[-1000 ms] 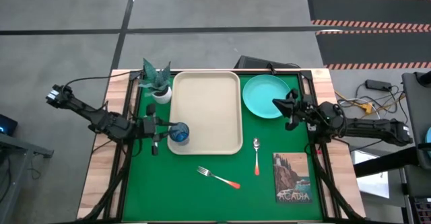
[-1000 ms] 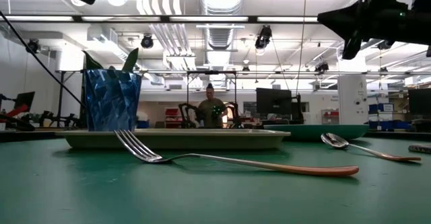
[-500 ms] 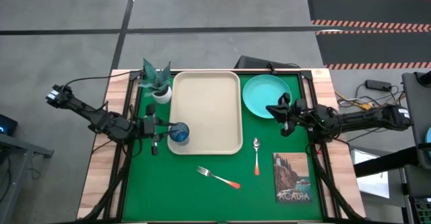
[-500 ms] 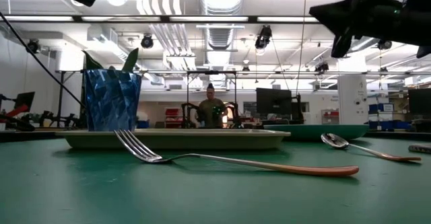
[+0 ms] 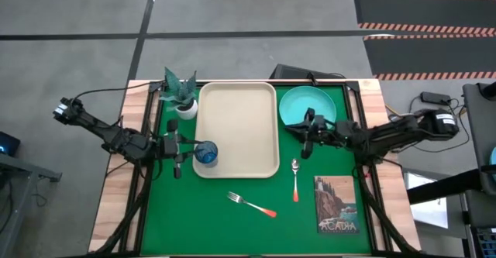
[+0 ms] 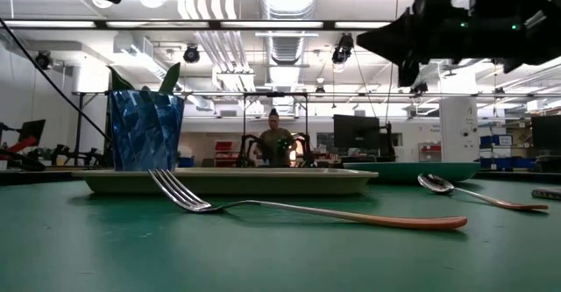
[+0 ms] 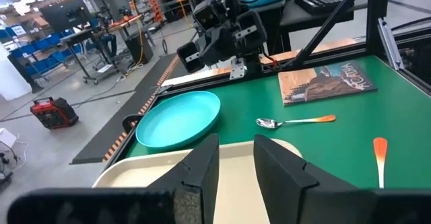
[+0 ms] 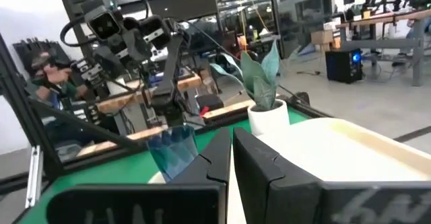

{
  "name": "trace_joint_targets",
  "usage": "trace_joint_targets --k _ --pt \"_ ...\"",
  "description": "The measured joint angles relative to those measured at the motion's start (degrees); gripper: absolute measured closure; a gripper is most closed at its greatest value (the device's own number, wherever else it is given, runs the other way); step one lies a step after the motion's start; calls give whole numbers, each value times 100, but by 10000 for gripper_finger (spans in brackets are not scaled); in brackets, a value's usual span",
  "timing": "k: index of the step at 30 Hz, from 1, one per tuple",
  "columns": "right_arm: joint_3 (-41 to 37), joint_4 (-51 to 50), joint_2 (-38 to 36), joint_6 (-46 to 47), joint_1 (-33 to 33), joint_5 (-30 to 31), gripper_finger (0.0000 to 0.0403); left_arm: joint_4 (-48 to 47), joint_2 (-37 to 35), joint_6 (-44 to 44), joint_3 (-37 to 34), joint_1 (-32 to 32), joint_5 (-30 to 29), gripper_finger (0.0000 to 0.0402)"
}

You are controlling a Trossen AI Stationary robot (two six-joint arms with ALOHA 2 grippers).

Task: Pick and place plate/cup/fork/spoon on tray
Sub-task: Put the blue plate on the serving tray to the right of the blue glass

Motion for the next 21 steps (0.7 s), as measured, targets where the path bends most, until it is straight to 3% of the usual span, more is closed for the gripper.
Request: trace_joint_targets --k 5,8,12,15,18,21 --pt "437 -953 245 101 -2 -10 392 2 -8 3 2 -1 0 322" --pt "880 -2649 125 454 -1 193 392 2 7 1 4 -2 0 322" --pt "1675 -5475 70 1526 -4 1331 392 0 12 -2 4 1 0 322" --pt "2251 -7356 177 2616 -27 1859 392 -3 9 -4 4 1 2 322" --pt "2705 -8710 339 3422 -81 1890 392 -3 11 -13 4 0 2 322" --pt "2984 -9345 513 3753 -81 1849 392 -2 11 -10 7 1 2 322"
